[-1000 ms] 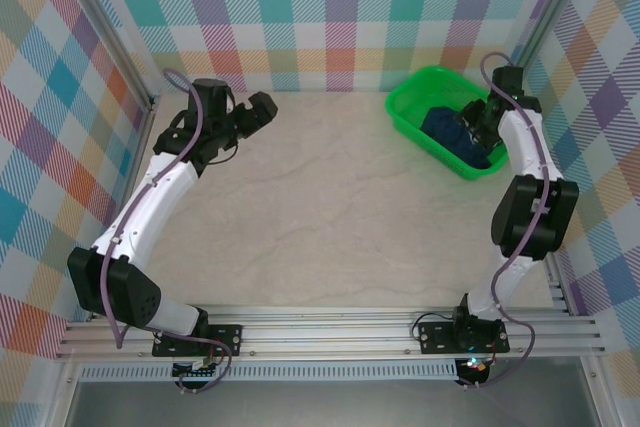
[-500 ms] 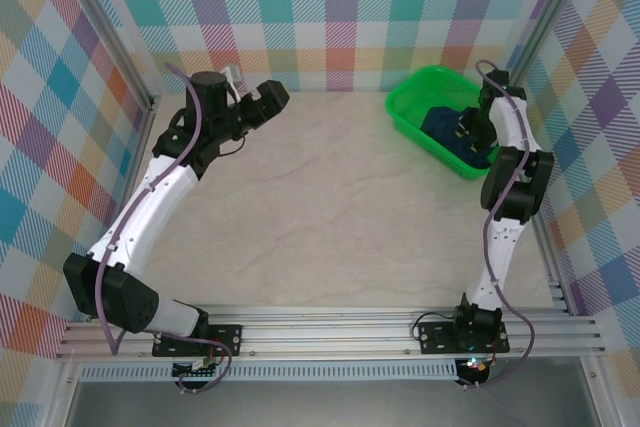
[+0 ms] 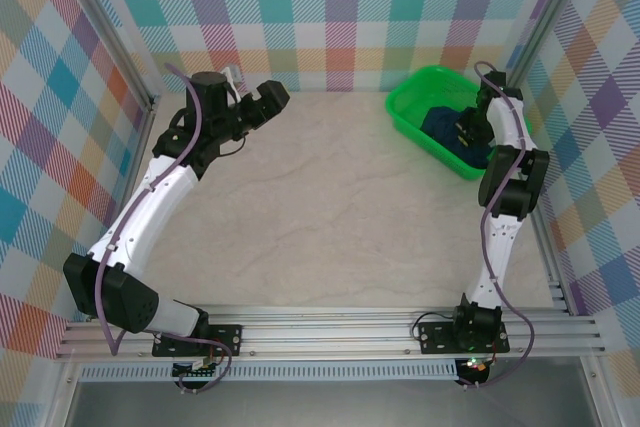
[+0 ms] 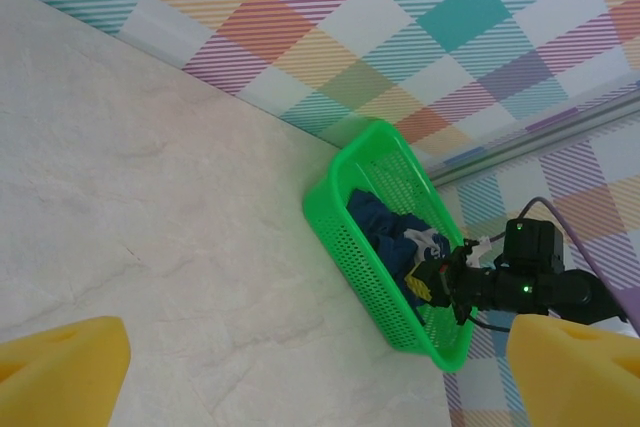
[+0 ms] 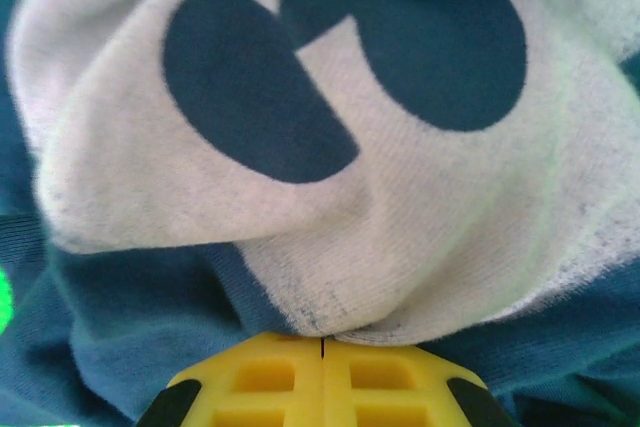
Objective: Fold and stack the t-shirts
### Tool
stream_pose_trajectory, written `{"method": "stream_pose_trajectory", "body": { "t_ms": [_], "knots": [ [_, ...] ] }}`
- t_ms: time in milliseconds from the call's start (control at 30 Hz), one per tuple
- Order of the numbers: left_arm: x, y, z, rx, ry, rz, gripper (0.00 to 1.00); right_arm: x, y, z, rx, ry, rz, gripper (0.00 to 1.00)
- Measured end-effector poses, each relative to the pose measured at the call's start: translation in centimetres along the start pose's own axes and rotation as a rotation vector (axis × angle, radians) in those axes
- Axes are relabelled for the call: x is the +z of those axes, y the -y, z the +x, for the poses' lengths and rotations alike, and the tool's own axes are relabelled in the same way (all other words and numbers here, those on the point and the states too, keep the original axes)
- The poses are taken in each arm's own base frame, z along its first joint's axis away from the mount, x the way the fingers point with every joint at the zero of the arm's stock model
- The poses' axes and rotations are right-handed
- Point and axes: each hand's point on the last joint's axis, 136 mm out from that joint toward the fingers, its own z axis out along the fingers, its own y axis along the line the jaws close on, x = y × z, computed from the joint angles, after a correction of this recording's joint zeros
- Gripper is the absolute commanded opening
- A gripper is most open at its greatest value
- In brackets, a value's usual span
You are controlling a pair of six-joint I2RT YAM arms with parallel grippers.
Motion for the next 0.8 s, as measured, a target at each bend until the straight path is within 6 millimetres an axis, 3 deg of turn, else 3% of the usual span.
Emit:
{"method": "stream_pose_trajectory", "body": {
  "t_ms": [67, 133, 267, 400, 567, 667, 800],
  "knots": [
    [-0.1, 0.0, 0.0, 0.000, 0.002, 0.001, 0.97, -1.7, -0.3, -0.2, -0.009, 0.037, -0.022, 0.00],
    [-0.2, 0.1, -0.1, 0.001, 0.004, 0.003, 0.97, -4.6, -1.3, -0.8, -0.019, 0.100, -0.064, 0.00],
    [-0.4, 0.3, -0.2, 0.002, 0.008, 0.007, 0.96, -14.2, -4.8, -2.9, -0.059, 0.306, -0.235, 0.00],
    [-0.5, 0.3, -0.3, 0.002, 0.013, 0.005, 0.96, -24.2, -9.2, -2.6, -0.142, 0.482, -0.460, 0.00],
    [-0.6, -0.5, -0.3, -0.010, 0.025, -0.035, 0.96, -35.3, -16.3, 1.4, -0.321, 0.607, -0.759, 0.00],
    [-0.8, -1.6, -0.4, -0.017, 0.038, -0.089, 0.96, -40.7, -19.8, 5.2, -0.419, 0.629, -0.918, 0.00],
    [-2.0, -4.3, -0.5, -0.025, 0.077, -0.235, 0.96, -45.6, -22.3, 11.2, -0.527, 0.589, -1.094, 0.00]
  ]
}}
